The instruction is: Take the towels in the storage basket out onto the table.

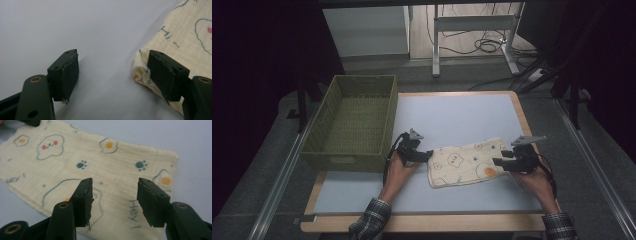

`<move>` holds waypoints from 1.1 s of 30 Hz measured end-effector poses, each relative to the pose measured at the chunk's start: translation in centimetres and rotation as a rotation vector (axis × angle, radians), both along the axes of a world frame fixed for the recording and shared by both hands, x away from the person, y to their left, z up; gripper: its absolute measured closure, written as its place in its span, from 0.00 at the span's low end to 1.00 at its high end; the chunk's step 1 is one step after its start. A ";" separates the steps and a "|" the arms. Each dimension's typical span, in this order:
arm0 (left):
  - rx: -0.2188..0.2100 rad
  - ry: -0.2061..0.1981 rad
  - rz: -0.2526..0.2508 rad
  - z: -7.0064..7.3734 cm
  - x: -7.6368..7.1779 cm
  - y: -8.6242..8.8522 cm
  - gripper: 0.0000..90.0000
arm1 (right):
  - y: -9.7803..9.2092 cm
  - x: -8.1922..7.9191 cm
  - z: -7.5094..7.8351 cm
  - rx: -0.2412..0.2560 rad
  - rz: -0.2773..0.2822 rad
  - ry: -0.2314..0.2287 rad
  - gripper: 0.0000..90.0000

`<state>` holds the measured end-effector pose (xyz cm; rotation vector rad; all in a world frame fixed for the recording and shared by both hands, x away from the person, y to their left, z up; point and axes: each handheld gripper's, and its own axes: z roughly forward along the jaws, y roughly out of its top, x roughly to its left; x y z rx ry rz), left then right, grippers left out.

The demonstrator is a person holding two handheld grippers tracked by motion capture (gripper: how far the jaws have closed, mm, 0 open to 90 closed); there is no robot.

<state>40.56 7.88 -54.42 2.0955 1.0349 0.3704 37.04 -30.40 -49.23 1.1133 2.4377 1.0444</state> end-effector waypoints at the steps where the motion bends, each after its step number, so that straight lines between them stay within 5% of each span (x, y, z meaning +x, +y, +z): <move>1: -0.001 0.000 0.000 0.0 0.0 0.0 0.29 | 0.4 -0.6 -0.1 0.008 0.010 0.005 0.50; 6: -0.002 -0.001 0.001 0.0 0.0 0.0 0.29 | 1.4 -1.5 -0.5 -0.003 0.006 0.000 0.49; 18: -0.003 0.001 0.001 0.0 0.0 0.0 0.29 | 5.3 -3.4 -2.0 0.032 0.112 0.026 0.52; 33: -0.004 0.002 0.002 0.0 0.0 0.0 0.29 | 11.6 -4.4 -2.3 0.048 0.279 0.068 0.69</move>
